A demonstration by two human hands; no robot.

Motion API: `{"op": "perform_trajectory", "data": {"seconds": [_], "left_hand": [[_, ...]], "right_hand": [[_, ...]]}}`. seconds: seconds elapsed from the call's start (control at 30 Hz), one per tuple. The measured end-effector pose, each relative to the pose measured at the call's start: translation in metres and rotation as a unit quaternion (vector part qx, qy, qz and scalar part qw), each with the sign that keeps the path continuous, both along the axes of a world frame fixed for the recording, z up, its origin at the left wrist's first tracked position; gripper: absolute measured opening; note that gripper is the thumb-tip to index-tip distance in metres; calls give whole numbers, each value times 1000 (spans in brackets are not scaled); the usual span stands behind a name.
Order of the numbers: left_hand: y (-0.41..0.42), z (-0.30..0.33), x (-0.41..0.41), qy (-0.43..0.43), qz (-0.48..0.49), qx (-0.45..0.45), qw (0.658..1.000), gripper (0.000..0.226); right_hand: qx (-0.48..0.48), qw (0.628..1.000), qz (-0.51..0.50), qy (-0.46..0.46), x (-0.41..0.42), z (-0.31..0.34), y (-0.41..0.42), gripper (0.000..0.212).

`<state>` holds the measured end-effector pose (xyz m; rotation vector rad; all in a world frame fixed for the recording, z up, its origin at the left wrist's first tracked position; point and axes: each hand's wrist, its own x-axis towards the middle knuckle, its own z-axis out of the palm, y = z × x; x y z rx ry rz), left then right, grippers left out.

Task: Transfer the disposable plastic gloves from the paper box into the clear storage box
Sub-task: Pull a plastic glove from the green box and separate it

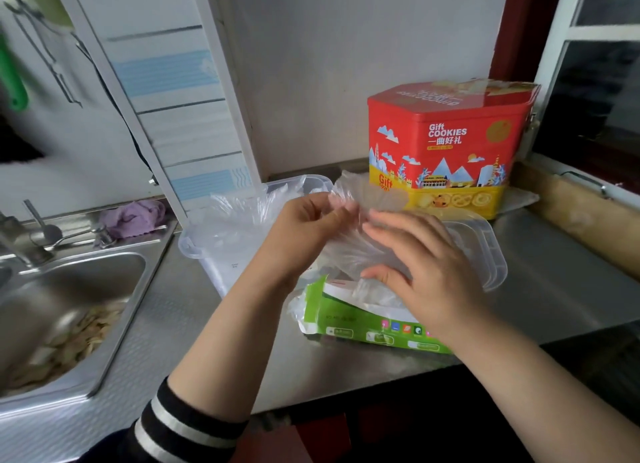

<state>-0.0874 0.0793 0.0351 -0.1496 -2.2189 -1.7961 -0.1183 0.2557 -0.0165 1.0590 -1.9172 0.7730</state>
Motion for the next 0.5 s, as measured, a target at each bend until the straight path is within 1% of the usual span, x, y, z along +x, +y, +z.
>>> {"op": "perform_trajectory", "data": {"seconds": [0.1,0.13,0.2,0.23,0.3,0.4,0.43,0.5], "left_hand": [[0,10,-1,76,55,-27,995,15],[-4,14,-2,101,78,-24,991,12],[-15,21,-4,143,124,7,982,13],[-24,23,-6,152,154,17,976,14],[-45,25,-11,151,221,-5,963,14],[-78,26,-20,123,301,-91,941,36],[-88,26,-23,109,320,-123,933,41],[-107,25,-28,71,363,-201,907,42]], "right_hand": [[2,998,-45,45,11,-3,-8,58],[16,997,-53,53,14,-3,-16,62],[74,994,-75,33,17,-3,-33,71],[106,991,-84,13,14,-1,-43,74],[160,983,-86,-35,6,10,-66,79],[261,954,-71,-128,-14,36,-102,91],[294,939,-60,-168,-21,43,-114,90],[336,910,-30,-240,-33,54,-136,82]]}}
